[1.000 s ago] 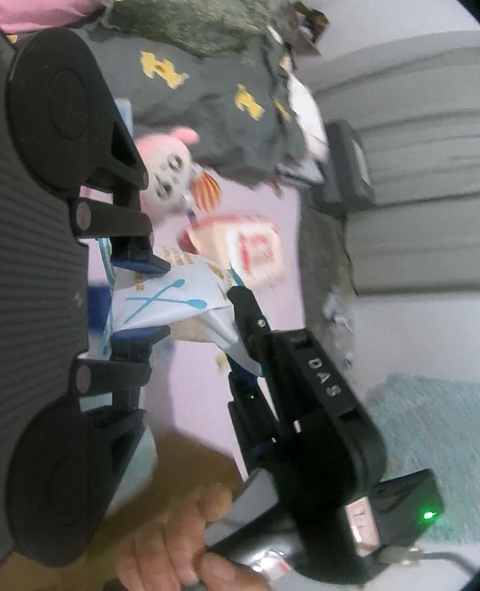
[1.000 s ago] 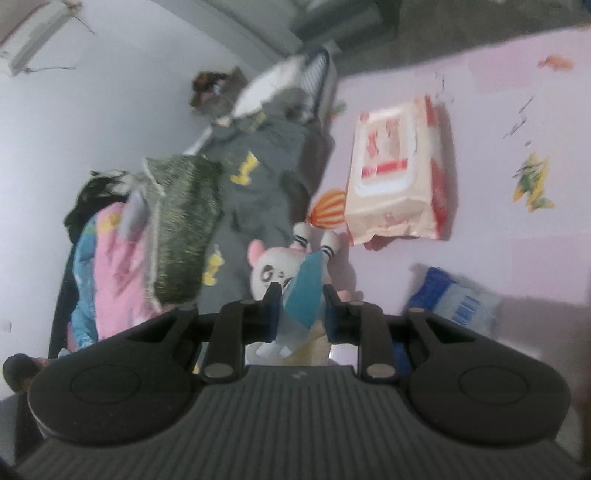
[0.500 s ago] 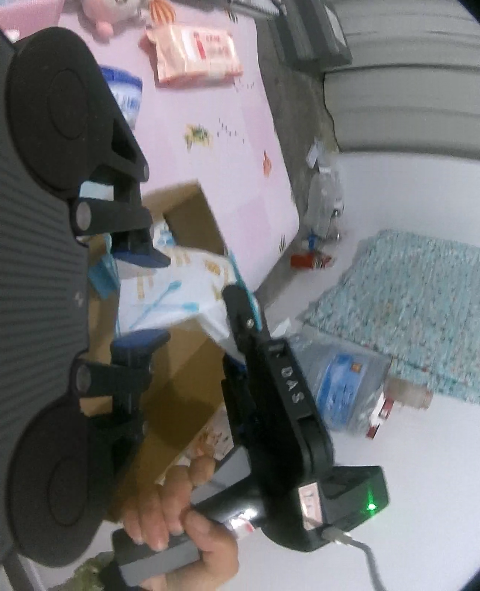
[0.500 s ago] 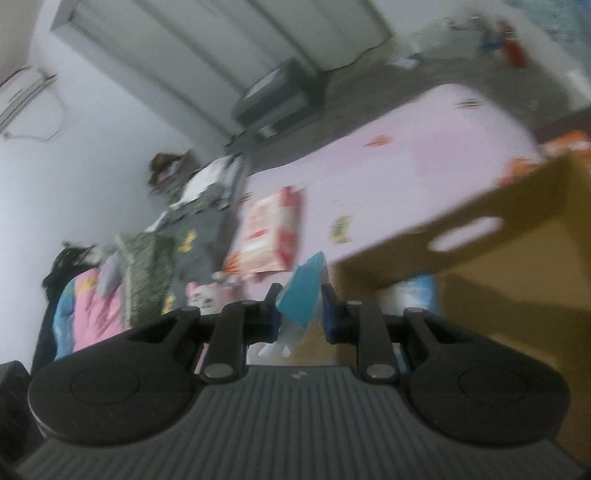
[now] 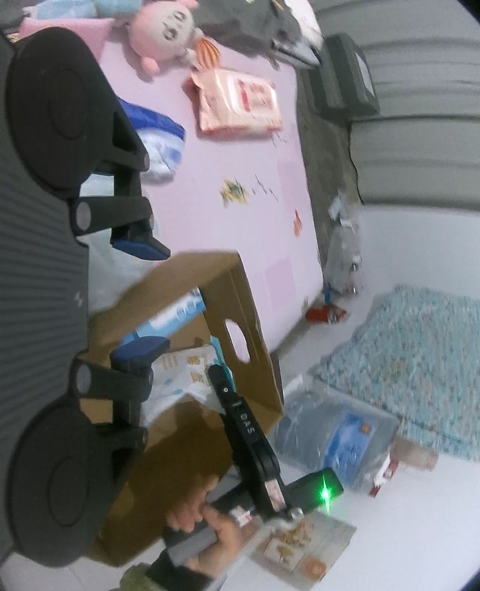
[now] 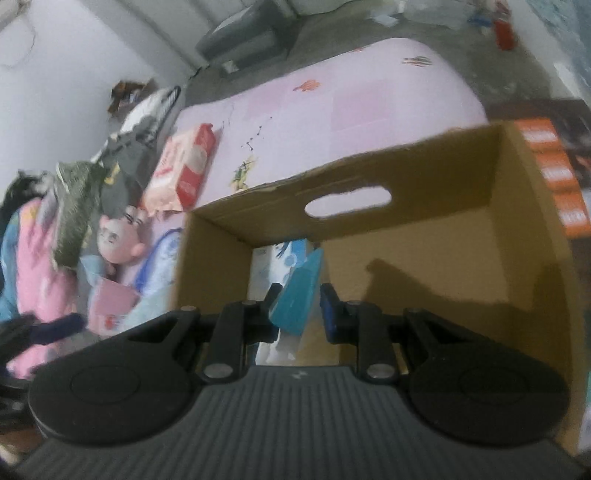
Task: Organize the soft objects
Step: 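Carry the white packet into the cardboard box and release it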
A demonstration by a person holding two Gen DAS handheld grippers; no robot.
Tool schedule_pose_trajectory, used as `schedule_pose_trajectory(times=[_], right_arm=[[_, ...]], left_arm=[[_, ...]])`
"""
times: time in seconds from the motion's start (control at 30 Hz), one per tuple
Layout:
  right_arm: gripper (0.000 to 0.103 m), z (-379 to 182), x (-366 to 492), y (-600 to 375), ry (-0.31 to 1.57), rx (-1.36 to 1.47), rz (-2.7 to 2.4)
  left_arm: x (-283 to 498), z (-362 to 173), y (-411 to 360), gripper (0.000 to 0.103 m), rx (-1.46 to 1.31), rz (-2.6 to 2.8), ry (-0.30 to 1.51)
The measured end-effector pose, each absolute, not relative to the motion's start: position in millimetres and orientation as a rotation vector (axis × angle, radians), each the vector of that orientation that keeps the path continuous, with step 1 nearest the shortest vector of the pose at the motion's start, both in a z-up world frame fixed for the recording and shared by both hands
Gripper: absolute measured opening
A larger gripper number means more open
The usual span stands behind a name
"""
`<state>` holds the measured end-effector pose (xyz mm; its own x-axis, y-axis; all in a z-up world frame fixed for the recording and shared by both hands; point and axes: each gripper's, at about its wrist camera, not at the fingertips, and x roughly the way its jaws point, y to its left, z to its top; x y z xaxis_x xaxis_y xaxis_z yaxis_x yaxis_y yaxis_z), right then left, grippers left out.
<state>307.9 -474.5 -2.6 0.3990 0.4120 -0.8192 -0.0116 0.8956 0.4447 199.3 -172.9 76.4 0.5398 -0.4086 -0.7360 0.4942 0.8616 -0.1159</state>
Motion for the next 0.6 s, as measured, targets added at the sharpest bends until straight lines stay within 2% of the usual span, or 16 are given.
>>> schedule_pose_trajectory(times=[0.07, 0.13, 0.3, 0.53, 0.57, 0.6], right_arm=[[0.024, -15, 324, -469, 1.128, 0.318, 0.226], [0.028, -22, 334, -465, 1.126, 0.232, 0.16], [0.052, -23, 331, -469, 1.07, 0.173, 0.039], [0.052, -6, 290, -477, 1.039, 0.27, 0.031], [0.051, -10, 287, -477, 1.059, 0.284, 0.038], [0.046, -12, 282, -477, 1.08, 0.297, 0.044]], left_arm=[[200, 72, -165, 0.047, 0.107, -0.514, 0.855], [199, 69, -159, 0.048, 0.109, -0.504, 0.861], [193, 60, -147, 0.051, 0.114, -0.492, 0.852], [185, 54, -130, 0.051, 0.101, -0.481, 0.841], [184, 53, -127, 0.051, 0.097, -0.479, 0.841], [183, 52, -125, 0.051, 0.091, -0.478, 0.842]])
